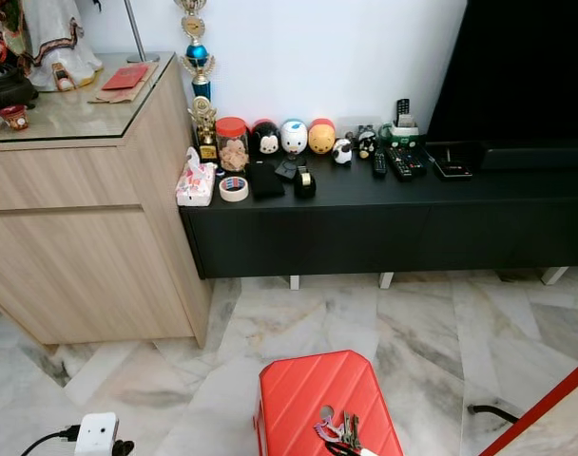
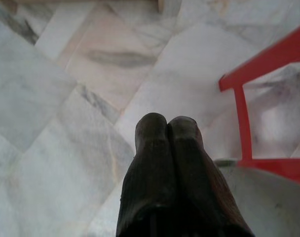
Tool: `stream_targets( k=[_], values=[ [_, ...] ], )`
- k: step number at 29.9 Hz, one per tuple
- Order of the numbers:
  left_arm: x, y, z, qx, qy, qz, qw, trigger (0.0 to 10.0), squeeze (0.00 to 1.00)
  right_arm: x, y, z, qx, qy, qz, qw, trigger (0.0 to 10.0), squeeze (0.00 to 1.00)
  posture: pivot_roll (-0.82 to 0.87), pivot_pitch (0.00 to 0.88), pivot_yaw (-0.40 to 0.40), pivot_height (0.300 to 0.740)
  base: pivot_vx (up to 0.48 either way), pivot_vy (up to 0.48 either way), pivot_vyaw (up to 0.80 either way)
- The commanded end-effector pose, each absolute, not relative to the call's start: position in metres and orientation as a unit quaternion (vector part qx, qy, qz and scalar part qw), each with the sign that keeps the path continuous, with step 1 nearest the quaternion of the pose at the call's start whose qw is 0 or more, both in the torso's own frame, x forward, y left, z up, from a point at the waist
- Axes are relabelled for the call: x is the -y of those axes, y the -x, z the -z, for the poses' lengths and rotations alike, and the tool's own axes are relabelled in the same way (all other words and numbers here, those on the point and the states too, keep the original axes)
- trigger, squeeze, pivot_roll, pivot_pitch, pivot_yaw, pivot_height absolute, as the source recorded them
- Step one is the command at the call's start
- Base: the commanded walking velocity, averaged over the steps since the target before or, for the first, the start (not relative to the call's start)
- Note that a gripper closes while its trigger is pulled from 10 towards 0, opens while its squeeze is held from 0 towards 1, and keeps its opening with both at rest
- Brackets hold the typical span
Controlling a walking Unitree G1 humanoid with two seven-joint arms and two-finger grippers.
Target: Hang keys on a hook
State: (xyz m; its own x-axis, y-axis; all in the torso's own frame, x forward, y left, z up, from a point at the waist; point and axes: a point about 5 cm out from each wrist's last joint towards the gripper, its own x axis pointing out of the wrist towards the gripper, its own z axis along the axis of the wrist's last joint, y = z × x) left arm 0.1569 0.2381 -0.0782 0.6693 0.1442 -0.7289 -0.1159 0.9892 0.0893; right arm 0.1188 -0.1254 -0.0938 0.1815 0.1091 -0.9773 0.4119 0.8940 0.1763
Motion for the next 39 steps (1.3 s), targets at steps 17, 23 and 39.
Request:
stream_targets(
  k=[17,23,39],
  values=[
    [-0.2347,-0.1513,0.0833,-0.42,-0.017,-0.072,0.905,10.0,0.0,0.1792,-0.2108,0.0662,-0.41,-0.008,0.016,0.912,10.0,0.0,0.1,0.056,-0.003,0.723,0.0,0.0,0.0],
    [-0.2347,-0.1513,0.0833,-0.42,-0.017,-0.072,0.905,10.0,0.0,0.1792,-0.2108,0.0662,-0.41,-0.008,0.016,0.912,10.0,0.0,0.1,0.056,-0.003,0.723,0.0,0.0,0.0],
    [-0.2347,-0.1513,0.0833,-0.42,-0.017,-0.072,0.905,10.0,0.0,0.1792,-0.2108,0.0662,-0.41,-0.008,0.016,0.912,10.0,0.0,0.1,0.056,-0.003,0.723,0.0,0.0,0.0]
  ],
)
